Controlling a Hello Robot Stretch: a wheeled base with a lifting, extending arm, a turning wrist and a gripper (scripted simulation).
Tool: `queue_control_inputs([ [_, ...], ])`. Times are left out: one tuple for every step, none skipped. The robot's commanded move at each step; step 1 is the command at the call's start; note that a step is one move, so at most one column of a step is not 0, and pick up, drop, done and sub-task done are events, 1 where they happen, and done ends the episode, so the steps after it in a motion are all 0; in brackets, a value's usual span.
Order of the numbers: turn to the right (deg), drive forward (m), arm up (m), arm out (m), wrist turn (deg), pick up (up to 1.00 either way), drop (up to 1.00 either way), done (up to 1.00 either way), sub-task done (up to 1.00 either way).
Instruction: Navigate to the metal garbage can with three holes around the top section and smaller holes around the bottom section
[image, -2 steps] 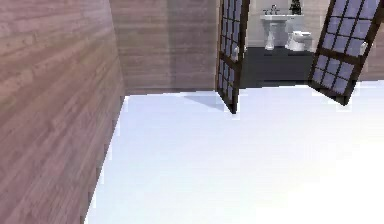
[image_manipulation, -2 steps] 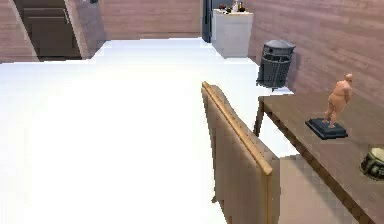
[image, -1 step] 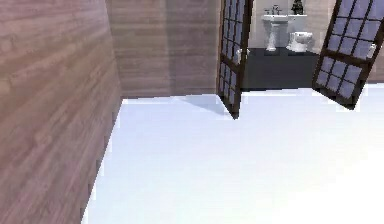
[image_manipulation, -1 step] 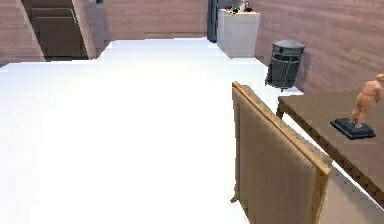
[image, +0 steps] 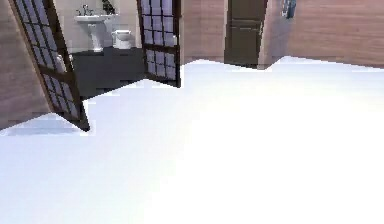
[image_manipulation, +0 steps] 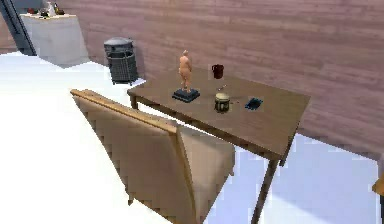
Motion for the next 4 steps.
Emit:
queue_control_inputs([
  [33.0, 0.0, 0.0, 0.0, 0.0, 0.0, 0.0, 0.0, 0.0],
  [0.0, 1.0, 0.0, 0.0, 0.0, 0.0, 0.0, 0.0, 0.0],
  [27.0, 0.0, 0.0, 0.0, 0.0, 0.0, 0.0, 0.0, 0.0],
  [3.0, 0.0, 0.0, 0.0, 0.0, 0.0, 0.0, 0.0, 0.0],
])
